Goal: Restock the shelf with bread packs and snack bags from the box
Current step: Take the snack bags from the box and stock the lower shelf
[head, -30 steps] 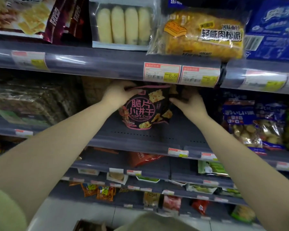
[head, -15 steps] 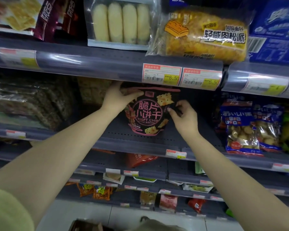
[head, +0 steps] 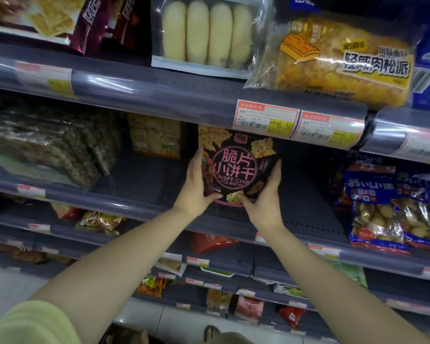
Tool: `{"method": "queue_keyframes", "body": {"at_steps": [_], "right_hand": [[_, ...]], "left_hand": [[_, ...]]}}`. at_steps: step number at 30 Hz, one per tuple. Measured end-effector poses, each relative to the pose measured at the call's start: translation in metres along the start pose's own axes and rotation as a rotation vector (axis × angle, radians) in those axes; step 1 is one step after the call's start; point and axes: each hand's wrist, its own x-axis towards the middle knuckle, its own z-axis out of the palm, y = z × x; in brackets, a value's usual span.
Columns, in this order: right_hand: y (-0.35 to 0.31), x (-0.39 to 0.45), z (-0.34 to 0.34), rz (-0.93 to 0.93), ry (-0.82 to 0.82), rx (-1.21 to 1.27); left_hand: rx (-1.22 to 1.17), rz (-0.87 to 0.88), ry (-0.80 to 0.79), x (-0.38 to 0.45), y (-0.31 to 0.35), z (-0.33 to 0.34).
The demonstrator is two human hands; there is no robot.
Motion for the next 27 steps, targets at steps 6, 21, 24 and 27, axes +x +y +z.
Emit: {"method": "queue_keyframes", "body": {"at_steps": [6, 21, 24, 27], "right_hand": [[0.004, 0.014, 0.010, 0.048, 0.037, -0.002], [0.010, 0.054, 0.018, 0.069, 0.056, -0.046], [0.013, 0.055, 0.018, 0.065, 0.049, -0.049], [0.011, 0.056, 0.015, 0.051, 0.049, -0.044]], "left_hand": [[-0.012, -0.028, 0.039, 0.013, -0.008, 0.014], [0.023, -0.184, 0.065, 0.053, -0.015, 0.030], [0.029, -0.197, 0.062, 0.052, -0.016, 0.030], [0.010, -0.221, 0.056, 0.050, -0.012, 0.028]]}}
